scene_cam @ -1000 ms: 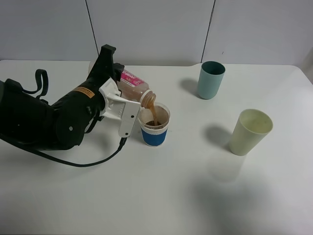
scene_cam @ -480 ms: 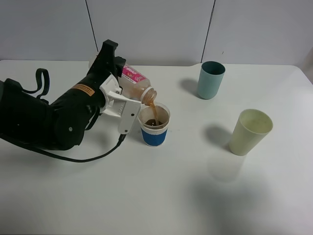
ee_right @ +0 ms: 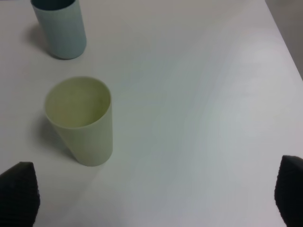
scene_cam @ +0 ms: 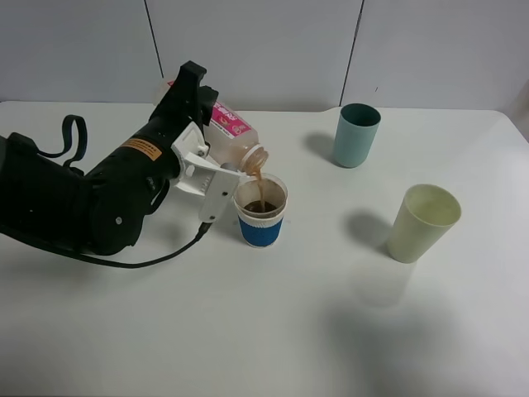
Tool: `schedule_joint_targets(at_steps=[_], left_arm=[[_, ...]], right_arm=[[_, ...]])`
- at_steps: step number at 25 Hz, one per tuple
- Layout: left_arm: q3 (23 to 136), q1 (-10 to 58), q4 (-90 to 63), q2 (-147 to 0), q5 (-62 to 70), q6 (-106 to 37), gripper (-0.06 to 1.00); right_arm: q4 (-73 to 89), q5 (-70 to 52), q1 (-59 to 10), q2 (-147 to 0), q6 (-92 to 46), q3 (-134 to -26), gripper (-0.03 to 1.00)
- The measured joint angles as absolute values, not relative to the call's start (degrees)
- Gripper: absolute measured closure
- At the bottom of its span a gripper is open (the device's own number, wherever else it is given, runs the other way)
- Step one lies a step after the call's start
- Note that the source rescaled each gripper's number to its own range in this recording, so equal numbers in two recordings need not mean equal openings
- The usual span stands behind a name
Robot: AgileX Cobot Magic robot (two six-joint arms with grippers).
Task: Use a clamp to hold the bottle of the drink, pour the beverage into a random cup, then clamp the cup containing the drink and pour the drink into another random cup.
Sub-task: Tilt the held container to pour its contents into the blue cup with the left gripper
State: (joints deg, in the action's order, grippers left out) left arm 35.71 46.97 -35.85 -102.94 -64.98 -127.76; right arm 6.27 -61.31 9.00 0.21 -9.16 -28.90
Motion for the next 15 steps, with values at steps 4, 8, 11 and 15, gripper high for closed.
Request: schedule_joint_targets(at_steps=[4, 8, 11, 15], left_arm=[[35.71, 46.97, -35.3, -102.94, -65.38, -129.28, 0.91], [35.71, 46.97, -35.25, -102.94, -66.13, -129.98, 0.91], [35.71, 46.97, -35.25, -102.94, -66.34, -131.33, 0.91], [35.71, 46.97, -35.06, -102.94, -66.34, -133.27, 0.91]], right_arm=[[6.27, -61.31, 9.0, 0.21, -9.16, -28.9, -0.03], [6.27, -61.31, 9.0, 0.21, -9.16, -28.9, -0.03], [6.27, -61.31, 9.0, 0.21, -9.16, -28.9, -0.03], [6.27, -61.31, 9.0, 0.21, -9.16, -28.9, -0.03]])
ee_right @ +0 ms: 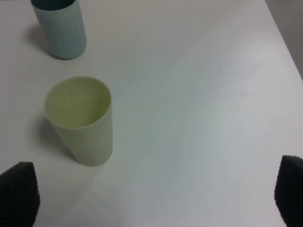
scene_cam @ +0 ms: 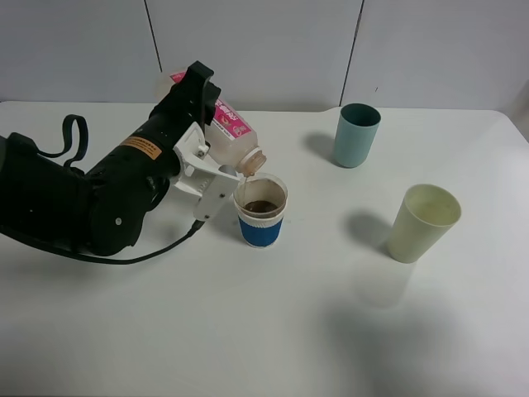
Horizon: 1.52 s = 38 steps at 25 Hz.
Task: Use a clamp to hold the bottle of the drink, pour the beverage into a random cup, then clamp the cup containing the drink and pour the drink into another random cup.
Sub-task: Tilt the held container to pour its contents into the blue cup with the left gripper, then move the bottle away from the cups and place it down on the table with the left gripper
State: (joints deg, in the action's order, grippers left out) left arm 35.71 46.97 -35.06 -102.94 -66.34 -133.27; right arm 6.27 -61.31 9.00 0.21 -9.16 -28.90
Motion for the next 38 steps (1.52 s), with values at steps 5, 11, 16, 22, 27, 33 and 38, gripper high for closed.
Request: schedule_joint_targets(at_steps=[5, 11, 16, 22, 27, 33, 38], left_arm=[[35.71, 46.97, -34.37, -102.94, -66.6, -134.58, 0.91], [35.71, 46.97, -34.37, -102.94, -66.09, -128.48, 0.91], [35.71, 46.97, -35.52, -102.94, -63.67, -118.55, 0.91], [35.71, 46.72, -36.6, -102.19, -59.19, -102.07, 0.91], [35.71, 43.78, -34.56, -99.09, -53.93, -86.39, 0.91], [35.65, 36.25, -17.43, -92.81, -42.04, -59.14, 0.91], [35.65, 26.86, 6.53, -89.68, -37.56, -26.83, 0.91]], right_arm=[[6.27, -61.31, 9.0, 0.21, -9.16, -28.9, -0.03], [6.27, -61.31, 9.0, 0.21, -9.16, -28.9, -0.03], [6.27, -61.31, 9.0, 0.21, -9.16, -28.9, -0.03], [6.27, -61.31, 9.0, 0.21, -9.16, -28.9, -0.03], [6.27, -61.31, 9.0, 0.21, -9.16, -28.9, -0.03], [6.27, -61.31, 9.0, 0.21, -9.16, -28.9, -0.03], [6.27, -61.31, 9.0, 0.21, -9.16, -28.9, -0.03]])
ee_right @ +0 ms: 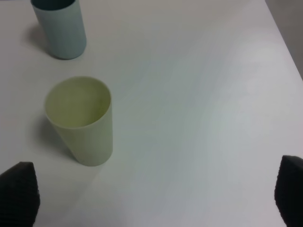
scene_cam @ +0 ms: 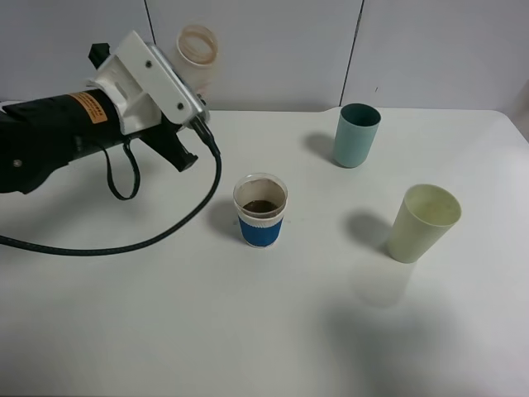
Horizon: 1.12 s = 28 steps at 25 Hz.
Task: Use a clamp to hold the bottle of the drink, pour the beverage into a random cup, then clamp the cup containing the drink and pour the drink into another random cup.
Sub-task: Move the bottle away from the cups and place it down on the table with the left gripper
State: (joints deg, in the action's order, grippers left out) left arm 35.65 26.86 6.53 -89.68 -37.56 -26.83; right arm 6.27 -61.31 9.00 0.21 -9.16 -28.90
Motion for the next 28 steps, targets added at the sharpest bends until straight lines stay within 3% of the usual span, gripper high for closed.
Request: schedule_joint_targets(at_steps=[5, 9, 18, 28], left_arm=[[35.59, 15.89, 30.17, -89.3, -39.53, 0.66, 0.91], [34.18, 7.57, 35.3, -89.3, -46.87, 11.92, 0.91], [32.43, -4.6, 38.76, -94.22, -53.59, 14.04, 0.91], [32.43, -5.97, 38.96, -107.91, -65.49, 7.3, 0.91]], right_arm=[[6.27, -61.31, 9.0, 0.21, -9.16, -28.9, -0.03], [6.27, -61.31, 9.0, 0.21, -9.16, -28.9, -0.03], [6.27, -61.31, 9.0, 0.21, -9.16, -28.9, -0.03], [6.27, -61.31, 9.0, 0.21, -9.16, -28.9, -0.03]])
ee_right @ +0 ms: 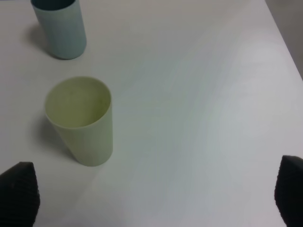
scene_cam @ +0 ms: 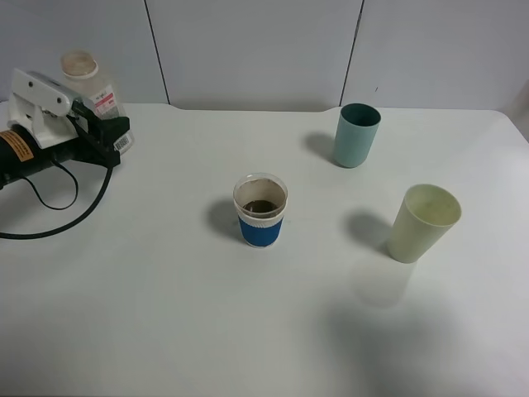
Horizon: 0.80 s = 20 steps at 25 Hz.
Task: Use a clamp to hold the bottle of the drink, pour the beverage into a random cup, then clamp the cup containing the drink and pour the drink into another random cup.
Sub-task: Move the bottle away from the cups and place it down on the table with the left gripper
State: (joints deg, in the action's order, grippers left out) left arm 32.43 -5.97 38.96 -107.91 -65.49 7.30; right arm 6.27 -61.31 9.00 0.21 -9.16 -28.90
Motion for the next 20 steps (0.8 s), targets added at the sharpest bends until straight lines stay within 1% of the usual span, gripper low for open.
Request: schedule_joint_targets(at_steps=[10, 20], left_arm=[[35.0, -5.97, 38.7, -117.9, -68.58, 6.65, 0.91], [37.43, -5.97, 37.56, -122.6, -68.95, 6.63, 0.91]], right_arm=[[6.27, -61.31, 9.0, 0.21, -9.16, -28.9, -0.03], [6.27, -61.31, 9.0, 0.21, -9.16, -28.9, -0.03]])
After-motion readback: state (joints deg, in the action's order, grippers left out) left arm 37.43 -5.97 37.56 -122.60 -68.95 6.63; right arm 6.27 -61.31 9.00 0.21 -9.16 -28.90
